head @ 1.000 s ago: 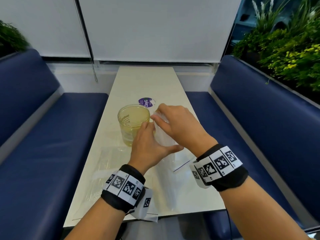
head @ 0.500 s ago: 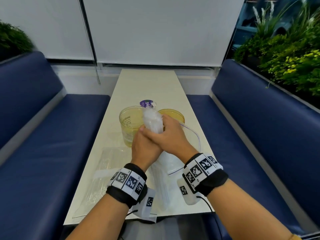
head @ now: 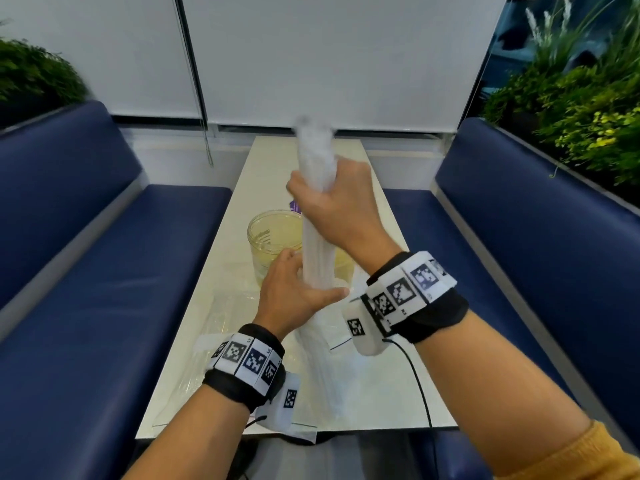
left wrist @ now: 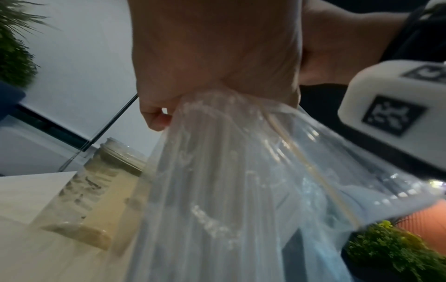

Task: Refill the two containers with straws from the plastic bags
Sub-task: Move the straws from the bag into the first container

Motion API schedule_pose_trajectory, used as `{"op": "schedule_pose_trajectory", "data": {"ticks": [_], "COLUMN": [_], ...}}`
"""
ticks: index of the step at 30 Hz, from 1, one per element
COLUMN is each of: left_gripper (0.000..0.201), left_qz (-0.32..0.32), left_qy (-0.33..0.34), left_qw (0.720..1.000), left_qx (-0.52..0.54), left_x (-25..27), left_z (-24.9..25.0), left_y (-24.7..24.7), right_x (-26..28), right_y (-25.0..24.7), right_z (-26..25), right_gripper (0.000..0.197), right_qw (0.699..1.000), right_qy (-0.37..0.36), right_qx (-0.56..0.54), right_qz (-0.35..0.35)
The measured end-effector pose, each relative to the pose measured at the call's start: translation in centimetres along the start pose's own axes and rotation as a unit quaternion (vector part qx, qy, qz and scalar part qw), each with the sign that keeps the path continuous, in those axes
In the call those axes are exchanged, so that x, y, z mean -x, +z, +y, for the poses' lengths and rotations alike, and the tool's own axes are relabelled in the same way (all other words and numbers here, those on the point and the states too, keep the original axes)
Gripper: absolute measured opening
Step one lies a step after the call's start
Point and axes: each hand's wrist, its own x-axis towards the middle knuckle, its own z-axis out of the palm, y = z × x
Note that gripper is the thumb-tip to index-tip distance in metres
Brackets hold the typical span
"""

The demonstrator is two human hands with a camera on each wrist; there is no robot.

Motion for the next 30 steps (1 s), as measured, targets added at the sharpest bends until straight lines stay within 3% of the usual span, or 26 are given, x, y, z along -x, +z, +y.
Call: {"op": "schedule_pose_trajectory", "data": {"ticks": [2, 5, 9, 12, 14, 16, 24, 28, 30], "left_gripper": [0.050, 0.052, 0.057, 0.055, 0.055, 0.053, 0.048, 0.045, 0.043], "left_qz": [0.008, 0.021, 0.026, 0.034, 0.035, 0.036, 0.034, 0.033, 0.030], "left_qy": [-0.015, -0.042, -0.045, -0.050, -0.051, -0.050, -0.043, -0.041, -0.048], "left_qw": [1.000, 0.999, 0.998, 0.998, 0.998, 0.998, 0.998, 0.998, 0.998], "left_qx": [-0.008, 0.010, -0.018, -0.024, -0.031, -0.031, -0.029, -0.034, -0.032], "left_x": [0.1, 0.2, 0.0, -0.1, 0.0, 0.0, -0.4, -0.5, -0.5], "left_z": [-0.2, -1.0, -2.2, -2.8, -2.9, -2.7, -2.3, -2.3, -2.2], "left_y": [-0.5, -1.1, -1.7, -2.0, -2.2, -2.3, -2.5, -2.7, -2.8], "right_x": [-1.8, -4.4, -7.1, -8.7, -9.8, -10.4, -6.6, -4.2, -3.5], "right_y": [-1.3, -4.1, -7.9, -9.3, -9.1, -7.8, 0.4, 1.4, 1.4], "right_z": [-1.3, -3.1, -3.6, -2.1, 0.3, 3.4, 15.6, 19.6, 21.1], "right_gripper": [0.038, 0.027, 0.036, 0.036, 0.022, 0.033, 0.038, 0.043, 0.050], "right_qw": [0.999, 0.991, 0.974, 0.964, 0.963, 0.966, 0.987, 0.980, 0.962], "right_qy": [-0.003, -0.018, -0.050, -0.071, -0.070, -0.041, 0.097, 0.145, 0.182], "right_qx": [-0.025, -0.078, -0.131, -0.131, -0.092, -0.044, 0.086, 0.138, 0.185], "right_qz": [0.038, 0.104, 0.176, 0.222, 0.245, 0.250, 0.094, -0.011, -0.089]}}
